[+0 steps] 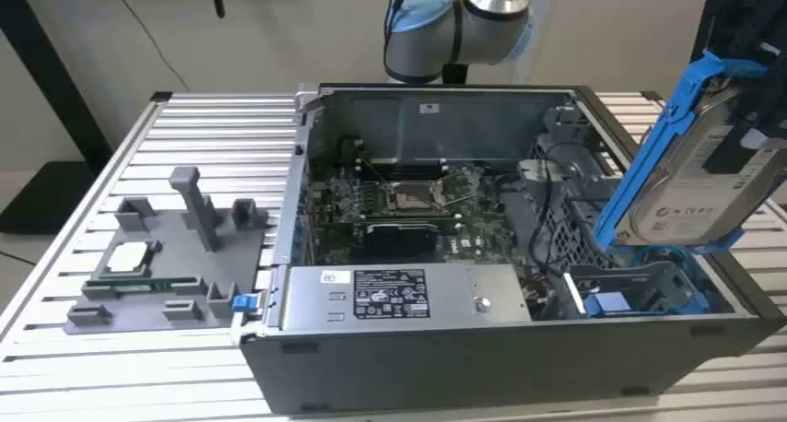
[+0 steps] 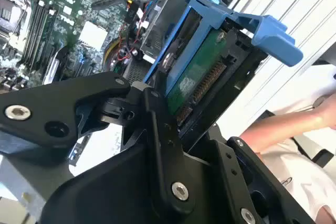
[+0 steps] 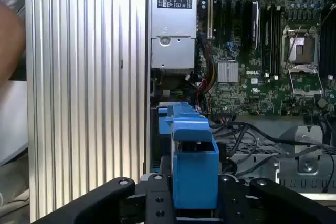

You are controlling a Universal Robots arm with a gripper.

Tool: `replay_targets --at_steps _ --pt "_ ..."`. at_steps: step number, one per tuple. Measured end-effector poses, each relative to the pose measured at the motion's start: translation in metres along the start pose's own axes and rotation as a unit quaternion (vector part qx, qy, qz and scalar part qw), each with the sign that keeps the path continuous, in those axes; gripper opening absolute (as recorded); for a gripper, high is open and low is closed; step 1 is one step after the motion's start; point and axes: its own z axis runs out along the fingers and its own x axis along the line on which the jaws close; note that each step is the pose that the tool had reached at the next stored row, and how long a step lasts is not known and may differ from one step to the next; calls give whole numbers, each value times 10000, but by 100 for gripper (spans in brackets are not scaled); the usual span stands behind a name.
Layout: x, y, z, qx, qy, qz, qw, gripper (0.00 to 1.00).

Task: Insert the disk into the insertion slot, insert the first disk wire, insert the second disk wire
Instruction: 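Insert the disk into the insertion slot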

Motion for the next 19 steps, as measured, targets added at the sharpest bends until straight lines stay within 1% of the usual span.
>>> replay_targets --at_steps 12,14,16,19 --pt "2 0 6 0 0 0 10000 0" --pt "8 -1 19 0 -13 0 10000 0" --pt "27 -2 41 -1 -39 1 10000 0" --pt "45 -7 82 -1 -63 5 10000 0"
